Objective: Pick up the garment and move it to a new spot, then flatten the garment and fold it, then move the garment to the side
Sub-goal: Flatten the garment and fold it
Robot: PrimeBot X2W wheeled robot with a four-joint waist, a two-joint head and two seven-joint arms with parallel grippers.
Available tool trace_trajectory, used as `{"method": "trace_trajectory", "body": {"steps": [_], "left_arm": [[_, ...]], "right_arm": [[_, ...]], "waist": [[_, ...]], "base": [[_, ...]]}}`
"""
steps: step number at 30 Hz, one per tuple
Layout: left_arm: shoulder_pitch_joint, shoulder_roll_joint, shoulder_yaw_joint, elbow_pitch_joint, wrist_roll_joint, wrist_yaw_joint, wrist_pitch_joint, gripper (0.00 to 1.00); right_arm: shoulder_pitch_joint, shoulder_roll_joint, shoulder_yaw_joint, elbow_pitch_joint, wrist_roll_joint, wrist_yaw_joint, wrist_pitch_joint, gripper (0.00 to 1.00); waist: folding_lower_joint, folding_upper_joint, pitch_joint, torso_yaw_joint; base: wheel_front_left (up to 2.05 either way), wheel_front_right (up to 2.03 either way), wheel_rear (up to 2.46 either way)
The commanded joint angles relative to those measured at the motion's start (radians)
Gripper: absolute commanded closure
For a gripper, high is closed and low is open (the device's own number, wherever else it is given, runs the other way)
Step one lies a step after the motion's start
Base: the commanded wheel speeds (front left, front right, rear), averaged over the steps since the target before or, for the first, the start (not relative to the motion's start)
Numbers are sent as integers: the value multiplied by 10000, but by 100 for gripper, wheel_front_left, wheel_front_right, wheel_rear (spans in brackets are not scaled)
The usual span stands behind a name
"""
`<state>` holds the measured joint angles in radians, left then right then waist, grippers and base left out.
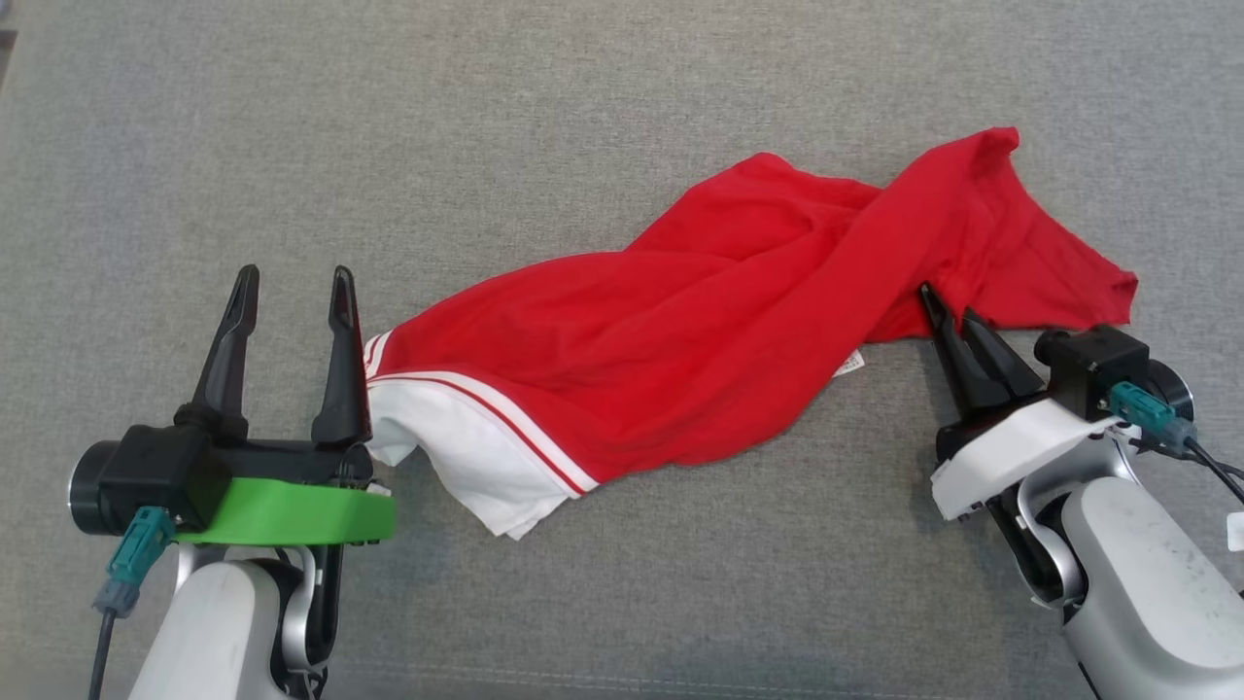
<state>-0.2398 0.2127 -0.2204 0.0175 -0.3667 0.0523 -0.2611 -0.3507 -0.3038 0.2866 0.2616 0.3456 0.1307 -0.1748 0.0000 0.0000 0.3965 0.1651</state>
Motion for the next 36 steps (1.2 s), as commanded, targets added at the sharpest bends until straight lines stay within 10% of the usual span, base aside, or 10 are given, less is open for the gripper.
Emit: {"method": "trace_trajectory", "body": {"steps": [1,25,36], "left_arm": [[-52,4,67,-9,93,-33,-39,0],[352,398,276,-519,229,153,91,0],[166,342,151,-514,135,149,74,0]], "right_arm": [[230,-57,-23,-300,-130,-1,-28,100],[2996,243,-1546,-6900,1946,2,3129,100],[2262,283,-1938,-7135,2182,1,3529,100]], "waist": [[0,0,-66,-117],[0,0,-361,-1094],[0,0,-191,-865]], "base": [[0,0,0],[0,0,0],[0,0,0]]}}
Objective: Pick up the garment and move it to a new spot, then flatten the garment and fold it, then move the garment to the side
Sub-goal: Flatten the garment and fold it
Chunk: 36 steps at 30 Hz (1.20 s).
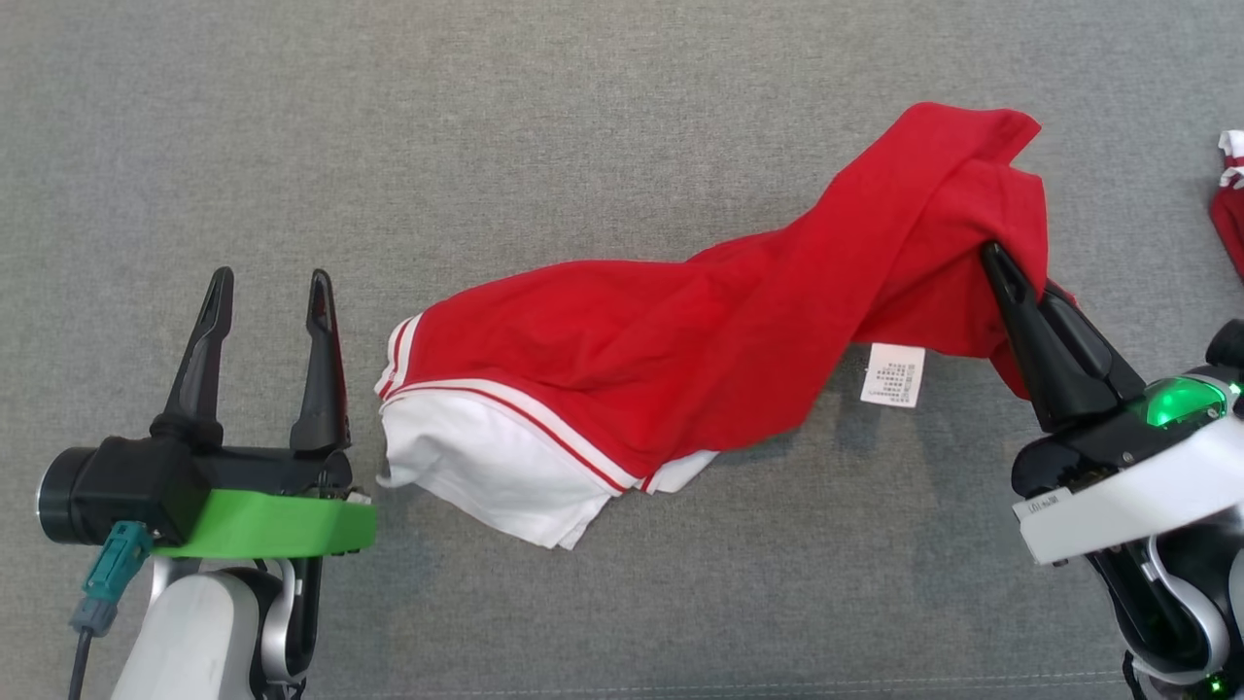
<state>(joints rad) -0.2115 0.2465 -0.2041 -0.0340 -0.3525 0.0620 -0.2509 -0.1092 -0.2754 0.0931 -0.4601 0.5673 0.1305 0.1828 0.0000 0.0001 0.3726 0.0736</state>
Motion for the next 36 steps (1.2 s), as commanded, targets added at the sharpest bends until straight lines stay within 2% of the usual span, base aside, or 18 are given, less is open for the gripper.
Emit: {"method": "trace_trajectory", "body": {"steps": [1,9,18,19,26,27,28,29,36], "left_arm": [[-144,-6,-23,-2,-12,46,-34,0],[-339,-70,-60,34,-22,-42,-62,0],[-631,-201,-173,208,9,-190,-112,0],[-631,-201,-173,208,9,-190,-112,0],[-807,-283,-237,371,72,-311,-141,0],[-819,-298,-244,386,82,-327,-145,0],[-823,-313,-244,401,89,-336,-146,0],[-816,-325,-236,417,94,-335,-138,0],[-586,-356,-124,502,132,-294,-140,0]], "right_arm": [[-243,-28,-3,200,-82,3,-89,100],[-999,-157,-98,1686,-24,3,-454,100],[-2629,-299,225,4831,796,3,-1147,100],[-2629,-299,225,4831,796,3,-1147,100],[-3875,-481,937,6830,1153,3,-2007,100],[-3980,-544,1025,7015,1102,3,-2204,89],[-4062,-562,1119,7163,1101,3,-2406,53],[-4124,-603,1173,7306,1046,3,-2612,0],[-3704,-804,809,7514,235,3,-4075,0]], "waist": [[0,-1,84,78],[0,-1,483,271],[0,-1,809,478],[0,-1,809,478],[0,-1,873,627],[0,-1,866,639],[0,-1,857,650],[0,-1,841,651],[0,-1,563,489]], "base": [[0,0,0],[0,0,0],[0,0,0],[0,0,0],[0,0,0],[0,0,0],[0,0,0],[0,0,0],[0,0,0]]}}
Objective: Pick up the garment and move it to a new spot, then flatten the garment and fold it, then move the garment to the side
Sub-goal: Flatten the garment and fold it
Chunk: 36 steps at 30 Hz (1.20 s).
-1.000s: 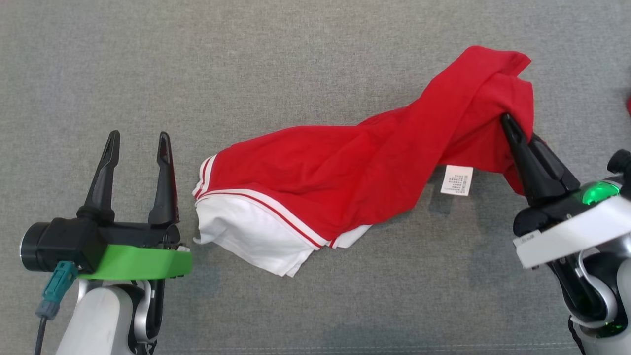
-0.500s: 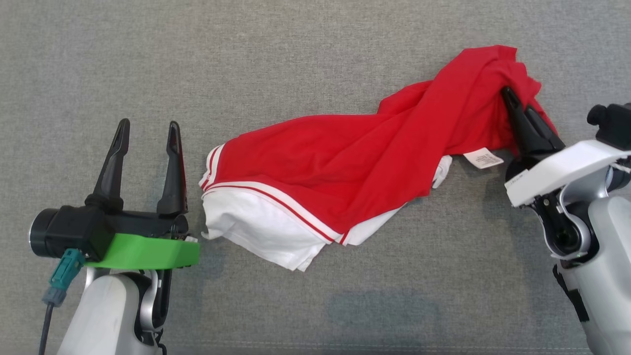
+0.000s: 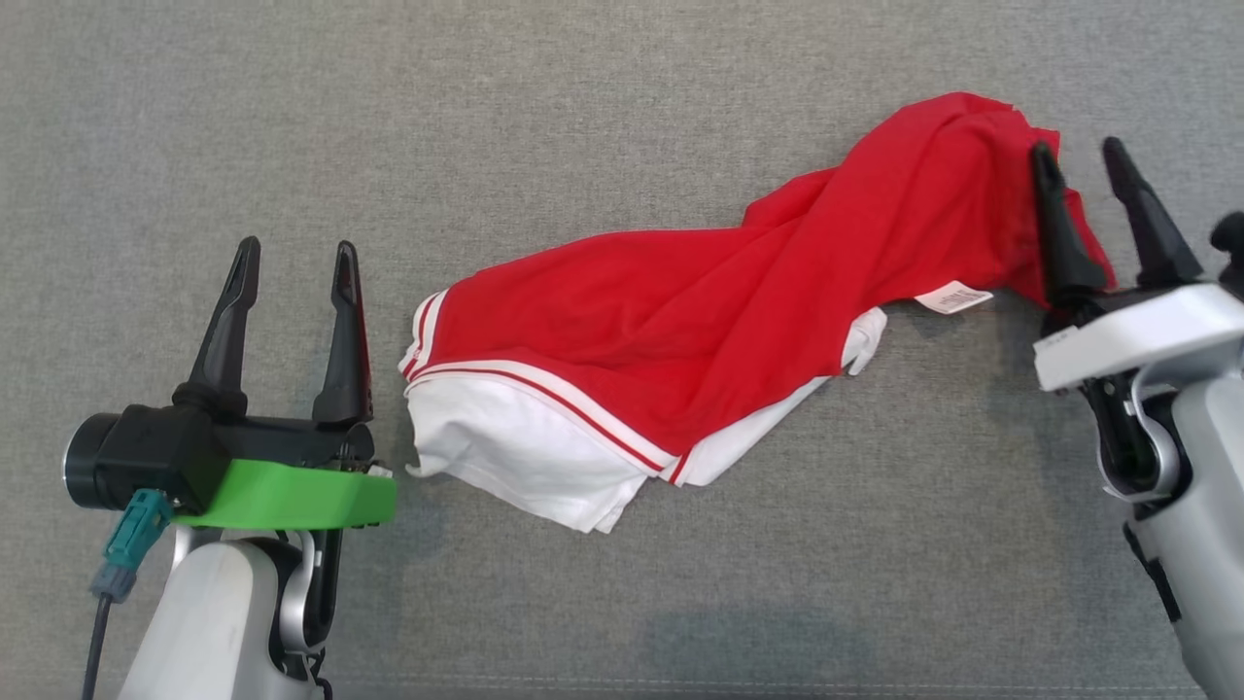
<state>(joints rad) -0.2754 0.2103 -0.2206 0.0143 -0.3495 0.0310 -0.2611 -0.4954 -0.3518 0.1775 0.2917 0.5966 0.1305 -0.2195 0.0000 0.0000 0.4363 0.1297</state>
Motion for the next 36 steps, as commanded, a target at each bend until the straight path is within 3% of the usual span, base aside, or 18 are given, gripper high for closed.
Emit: {"method": "trace_trajectory", "body": {"steps": [1,7,14,24,36], "left_arm": [[85,13,54,13,117,28,-39,0],[233,150,232,-65,137,73,-41,0],[523,261,298,-90,152,169,-26,0],[1129,415,353,-261,18,360,122,0],[1230,474,302,-434,-43,454,247,0]], "right_arm": [[275,-60,-201,-94,-272,3,-169,0],[1300,334,-1579,-1387,-2049,3,-440,0],[2636,912,-1931,-2581,-3114,1,-191,0],[4218,1560,-1891,-3372,-3636,1,159,0],[4256,1661,-1840,-3559,-3693,1,344,0]], "waist": [[0,0,-122,-115],[0,0,-453,-486],[0,0,-956,-737],[0,0,-1521,-965],[0,0,-1600,-966]], "base": [[0,0,0],[0,0,0],[0,0,0],[0,0,0],[0,0,0]]}}
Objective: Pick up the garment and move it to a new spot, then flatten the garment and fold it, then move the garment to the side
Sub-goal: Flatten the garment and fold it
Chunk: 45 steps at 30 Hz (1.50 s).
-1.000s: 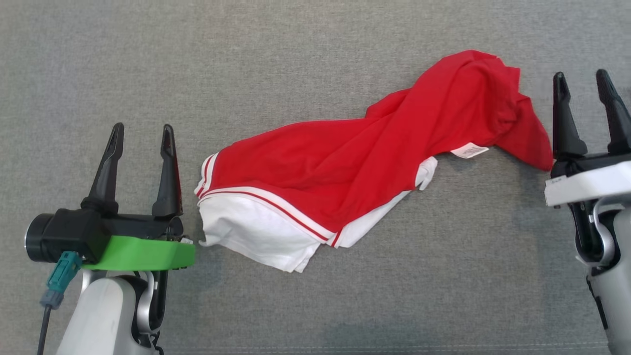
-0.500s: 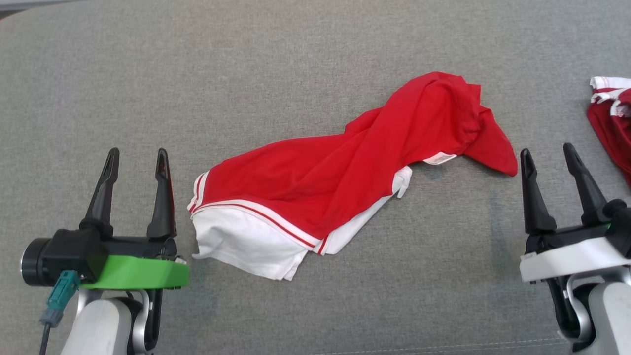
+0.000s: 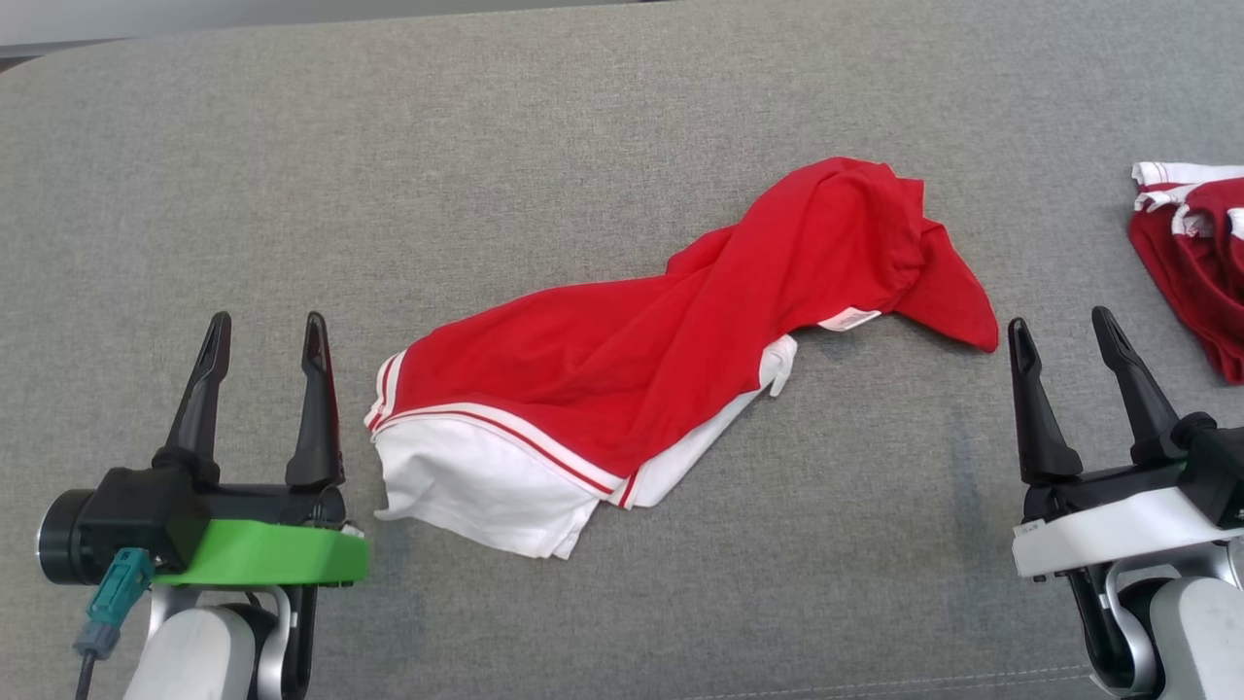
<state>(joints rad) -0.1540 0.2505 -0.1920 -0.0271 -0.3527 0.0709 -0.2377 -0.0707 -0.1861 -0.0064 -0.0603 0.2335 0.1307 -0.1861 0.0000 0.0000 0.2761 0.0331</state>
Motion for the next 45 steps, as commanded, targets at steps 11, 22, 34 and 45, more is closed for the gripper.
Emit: {"method": "trace_trajectory", "body": {"steps": [11,22,34,45], "left_arm": [[71,79,-99,48,-83,67,6,0],[-285,-38,-313,-47,-84,-13,1,0],[-711,-259,-467,203,-99,-171,-162,0],[-830,-285,-346,387,-59,-199,-239,0]], "right_arm": [[-65,-86,7,-4,-18,-1,53,0],[-1050,-880,705,1123,217,-1,321,0],[-2877,-1795,2150,3187,705,-1,396,0],[-3561,-2194,3108,3986,1219,-1,424,100]], "waist": [[0,0,-78,163],[0,0,313,453],[0,0,864,852],[0,0,922,723]], "base": [[0,0,0],[0,0,0],[0,0,0],[0,0,0]]}}
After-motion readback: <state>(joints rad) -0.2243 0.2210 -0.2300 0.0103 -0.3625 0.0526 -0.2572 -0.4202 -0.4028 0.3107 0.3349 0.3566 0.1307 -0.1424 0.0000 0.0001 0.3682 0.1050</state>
